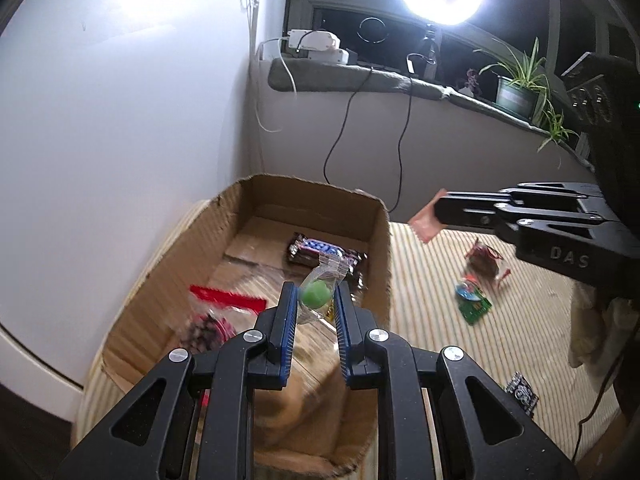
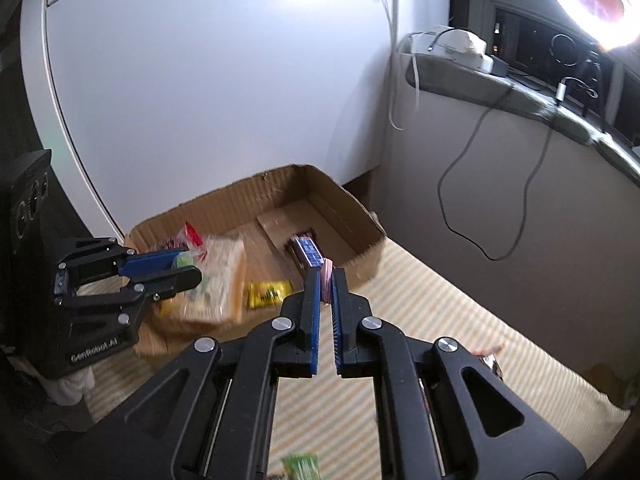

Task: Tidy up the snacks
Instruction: 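Carry the green candy and pink packet over the cardboard box, then open both tools to drop the green candy and pink packet into the box, then move both tools back over the Snickers bar and black printed packet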

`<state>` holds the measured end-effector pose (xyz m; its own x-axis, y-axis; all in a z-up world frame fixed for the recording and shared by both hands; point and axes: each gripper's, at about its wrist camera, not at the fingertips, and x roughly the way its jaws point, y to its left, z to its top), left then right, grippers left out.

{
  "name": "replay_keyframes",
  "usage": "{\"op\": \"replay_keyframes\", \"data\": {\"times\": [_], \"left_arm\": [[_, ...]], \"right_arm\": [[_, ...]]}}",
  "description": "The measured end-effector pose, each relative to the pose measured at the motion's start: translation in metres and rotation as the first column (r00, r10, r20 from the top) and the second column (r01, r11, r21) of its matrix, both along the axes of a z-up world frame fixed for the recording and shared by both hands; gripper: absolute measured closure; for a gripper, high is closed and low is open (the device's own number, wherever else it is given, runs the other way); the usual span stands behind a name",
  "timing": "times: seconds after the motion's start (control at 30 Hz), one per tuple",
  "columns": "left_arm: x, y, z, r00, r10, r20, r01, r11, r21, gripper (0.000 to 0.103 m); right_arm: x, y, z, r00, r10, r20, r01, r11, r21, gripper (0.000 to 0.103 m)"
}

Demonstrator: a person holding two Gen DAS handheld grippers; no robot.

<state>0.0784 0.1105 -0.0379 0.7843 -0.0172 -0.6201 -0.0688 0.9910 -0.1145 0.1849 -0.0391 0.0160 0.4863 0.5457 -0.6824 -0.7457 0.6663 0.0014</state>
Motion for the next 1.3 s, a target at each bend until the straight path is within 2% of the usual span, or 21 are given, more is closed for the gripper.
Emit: {"op": "replay_keyframes", "data": {"times": [0.57,0.93,1.0,1.17,1.27,1.3], "left_arm": [[0.028,0.016,0.002,1.0,0.021,-0.022,-0.02,1.0,0.011,0.086],[0.032,0.019,-0.001,0.999,0.033,-0.033,-0.033,0.999,0.012,0.085],[0.031,0.02,0.0,0.999,0.037,-0.033,-0.037,0.999,0.011,0.085],[0.028,0.02,0.001,0.999,0.044,-0.031,-0.044,0.999,0.012,0.085],[0.025,0.02,0.003,0.999,0.047,-0.026,-0.047,0.999,0.012,0.083],[0.023,0.02,0.005,0.999,0.047,-0.024,-0.047,0.999,0.013,0.078]], "right_arm": [[0.043,0.051,-0.023,0.996,0.063,-0.068,-0.064,0.998,-0.004,0.098],[0.054,0.058,-0.03,0.994,0.067,-0.09,-0.068,0.998,-0.001,0.098],[0.056,0.057,-0.03,0.993,0.063,-0.099,-0.063,0.998,0.005,0.092],[0.053,0.055,-0.026,0.995,0.059,-0.083,-0.058,0.998,0.009,0.056],[0.048,0.052,-0.021,0.996,0.053,-0.065,-0.053,0.999,0.009,0.049],[0.047,0.051,-0.019,0.997,0.049,-0.058,-0.049,0.999,0.009,0.047]]}}
